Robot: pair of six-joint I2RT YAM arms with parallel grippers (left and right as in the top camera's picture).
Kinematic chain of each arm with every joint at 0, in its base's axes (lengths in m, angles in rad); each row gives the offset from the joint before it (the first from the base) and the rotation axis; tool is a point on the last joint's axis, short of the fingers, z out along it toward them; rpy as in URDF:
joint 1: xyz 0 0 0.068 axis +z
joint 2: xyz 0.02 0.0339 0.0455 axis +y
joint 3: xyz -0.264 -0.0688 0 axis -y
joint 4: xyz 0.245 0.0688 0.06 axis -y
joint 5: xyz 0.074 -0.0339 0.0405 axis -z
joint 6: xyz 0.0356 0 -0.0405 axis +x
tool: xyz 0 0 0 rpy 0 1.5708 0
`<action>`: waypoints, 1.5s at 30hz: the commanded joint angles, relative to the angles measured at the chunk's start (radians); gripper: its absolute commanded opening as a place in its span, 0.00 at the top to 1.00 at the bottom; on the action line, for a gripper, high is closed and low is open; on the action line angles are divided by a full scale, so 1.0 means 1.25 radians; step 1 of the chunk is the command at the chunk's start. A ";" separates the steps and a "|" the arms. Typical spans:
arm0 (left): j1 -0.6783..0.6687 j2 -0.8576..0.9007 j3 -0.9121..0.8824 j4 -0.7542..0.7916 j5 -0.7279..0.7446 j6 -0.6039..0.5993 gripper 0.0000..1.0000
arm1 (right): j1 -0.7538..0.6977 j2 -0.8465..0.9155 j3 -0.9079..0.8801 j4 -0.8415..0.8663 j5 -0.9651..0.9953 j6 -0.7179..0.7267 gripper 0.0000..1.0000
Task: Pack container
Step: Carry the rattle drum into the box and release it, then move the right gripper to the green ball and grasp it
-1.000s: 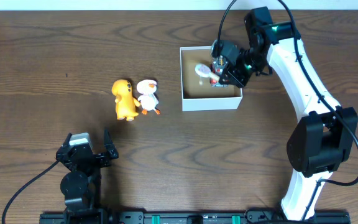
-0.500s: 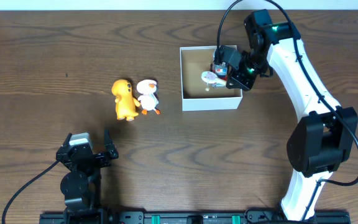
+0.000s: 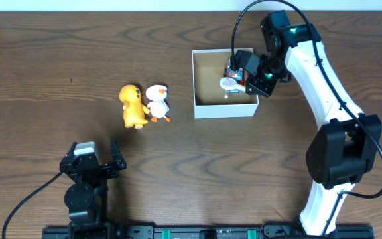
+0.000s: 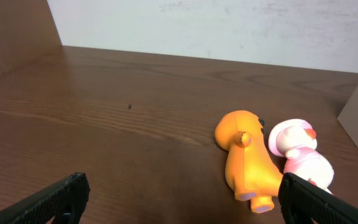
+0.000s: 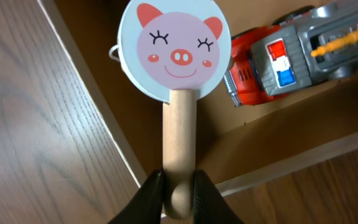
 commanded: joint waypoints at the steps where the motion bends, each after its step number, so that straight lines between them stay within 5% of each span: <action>1: 0.000 0.000 -0.011 -0.032 0.005 0.005 0.02 | 0.003 -0.032 0.006 -0.003 0.005 -0.009 0.74; 12: 0.000 0.000 -0.011 -0.032 0.005 0.005 0.02 | 0.003 -0.032 0.013 0.024 0.005 0.020 0.62; 17: 0.000 0.000 -0.011 -0.032 0.005 0.005 0.02 | -0.009 -0.033 0.108 0.069 0.121 0.311 0.56; 21: 0.000 0.000 -0.011 -0.032 0.005 0.005 0.02 | -0.044 -0.033 0.215 -0.025 0.313 0.598 0.28; 31: 0.000 0.000 -0.011 -0.032 0.005 0.005 0.02 | -0.245 -0.033 0.248 -0.317 0.329 0.858 0.27; 38: 0.000 0.000 -0.011 -0.032 0.005 0.005 0.02 | -0.359 -0.033 0.188 -0.282 0.331 0.981 0.23; 45: 0.000 0.000 -0.011 -0.032 0.005 0.005 0.02 | -0.383 -0.033 0.054 -0.178 0.331 0.985 0.23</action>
